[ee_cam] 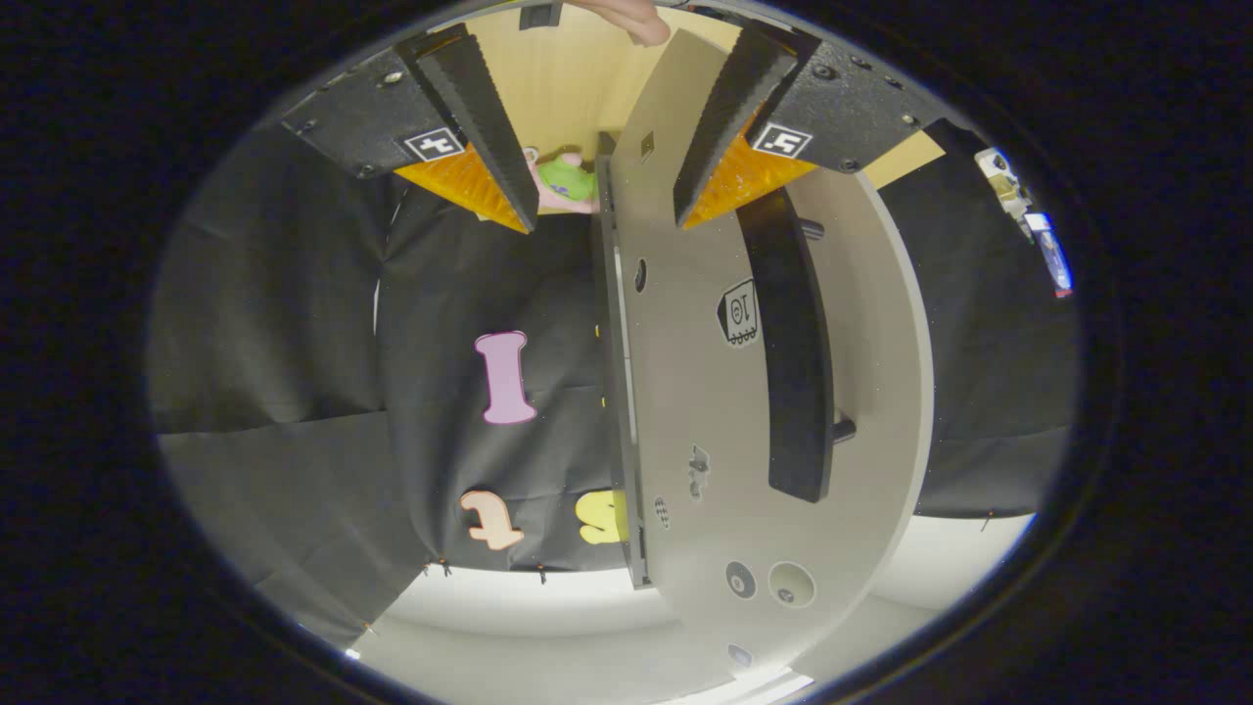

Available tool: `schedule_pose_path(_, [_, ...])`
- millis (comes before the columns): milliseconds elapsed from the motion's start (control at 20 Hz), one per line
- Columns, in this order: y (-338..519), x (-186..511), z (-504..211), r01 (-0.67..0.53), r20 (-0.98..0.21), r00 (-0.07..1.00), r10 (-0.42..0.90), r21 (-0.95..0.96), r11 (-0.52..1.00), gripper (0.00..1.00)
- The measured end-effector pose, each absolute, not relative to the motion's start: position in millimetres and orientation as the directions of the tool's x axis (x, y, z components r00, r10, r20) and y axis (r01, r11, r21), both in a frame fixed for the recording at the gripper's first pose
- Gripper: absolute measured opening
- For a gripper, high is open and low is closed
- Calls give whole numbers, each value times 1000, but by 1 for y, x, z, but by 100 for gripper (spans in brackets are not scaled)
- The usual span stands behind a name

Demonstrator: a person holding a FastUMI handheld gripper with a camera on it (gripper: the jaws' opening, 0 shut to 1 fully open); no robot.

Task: Open the shoe cabinet door, grab the shoes and put them into the shoe cabinet, then close the shoe cabinet door.

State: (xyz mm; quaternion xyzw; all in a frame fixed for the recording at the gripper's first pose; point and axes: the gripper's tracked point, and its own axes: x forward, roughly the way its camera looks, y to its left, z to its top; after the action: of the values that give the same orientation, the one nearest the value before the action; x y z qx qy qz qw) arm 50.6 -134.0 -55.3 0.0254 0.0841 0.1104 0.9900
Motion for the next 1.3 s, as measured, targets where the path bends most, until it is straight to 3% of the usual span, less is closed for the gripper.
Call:
schedule_pose_path(1050, [-24, 75, -68, -141, 5, 990, 141, -32, 990, 92])
schedule_pose_path(1200, [25, 87, -93, -224, -53, 973, 223, -19, 974, 94])
schedule_pose_path(1300, [45, 88, -107, -209, -81, 975, 206, -26, 978, 95])
